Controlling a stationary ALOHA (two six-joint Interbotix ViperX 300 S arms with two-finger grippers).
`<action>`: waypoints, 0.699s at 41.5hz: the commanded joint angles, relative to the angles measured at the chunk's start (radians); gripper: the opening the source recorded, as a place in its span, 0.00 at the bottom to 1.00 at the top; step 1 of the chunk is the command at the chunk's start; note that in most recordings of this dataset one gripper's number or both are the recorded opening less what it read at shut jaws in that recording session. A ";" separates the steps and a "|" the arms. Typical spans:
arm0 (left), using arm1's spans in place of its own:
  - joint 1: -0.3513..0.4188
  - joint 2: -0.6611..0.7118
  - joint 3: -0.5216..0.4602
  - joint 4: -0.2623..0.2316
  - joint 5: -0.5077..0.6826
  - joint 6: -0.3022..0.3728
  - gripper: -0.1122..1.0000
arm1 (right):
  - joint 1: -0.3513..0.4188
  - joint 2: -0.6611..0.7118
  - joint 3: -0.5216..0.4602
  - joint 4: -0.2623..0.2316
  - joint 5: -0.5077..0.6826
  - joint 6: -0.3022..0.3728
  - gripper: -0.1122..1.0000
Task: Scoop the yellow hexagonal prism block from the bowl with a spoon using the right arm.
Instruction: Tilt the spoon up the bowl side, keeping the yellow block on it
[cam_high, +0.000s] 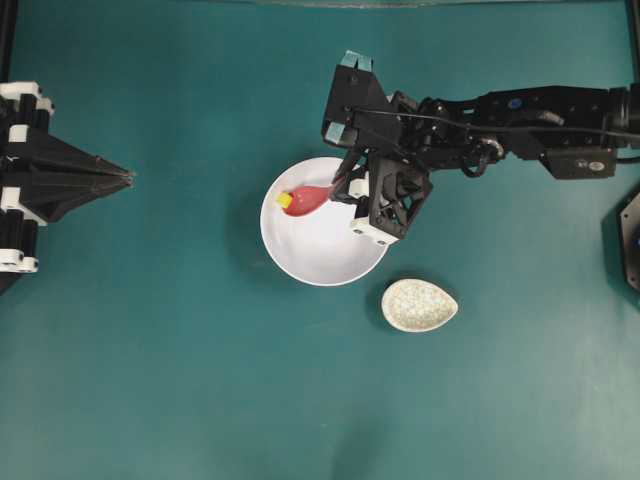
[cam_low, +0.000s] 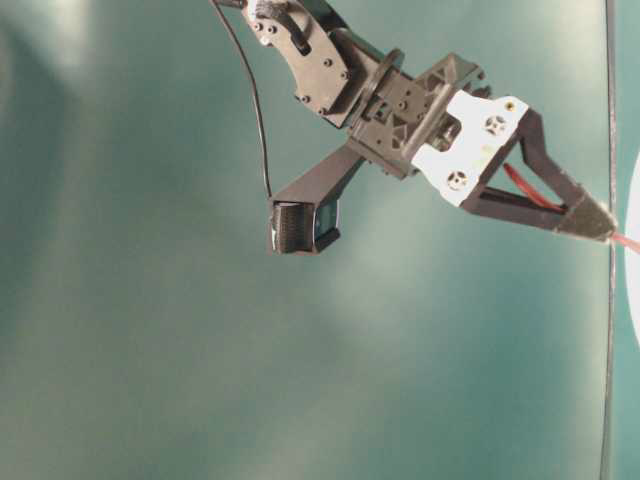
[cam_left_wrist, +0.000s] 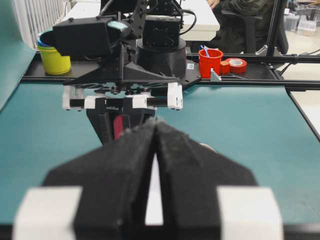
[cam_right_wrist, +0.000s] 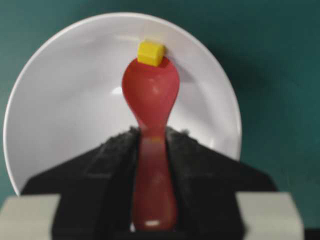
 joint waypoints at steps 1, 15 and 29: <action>0.002 0.008 -0.015 0.003 -0.003 -0.002 0.11 | -0.002 -0.037 -0.021 -0.002 -0.011 -0.002 0.31; 0.002 0.008 -0.015 0.003 0.000 -0.002 0.11 | -0.002 -0.052 -0.021 -0.002 -0.009 -0.002 0.31; 0.000 0.008 -0.015 0.003 0.002 -0.002 0.11 | -0.002 -0.054 -0.023 -0.003 -0.017 -0.002 0.31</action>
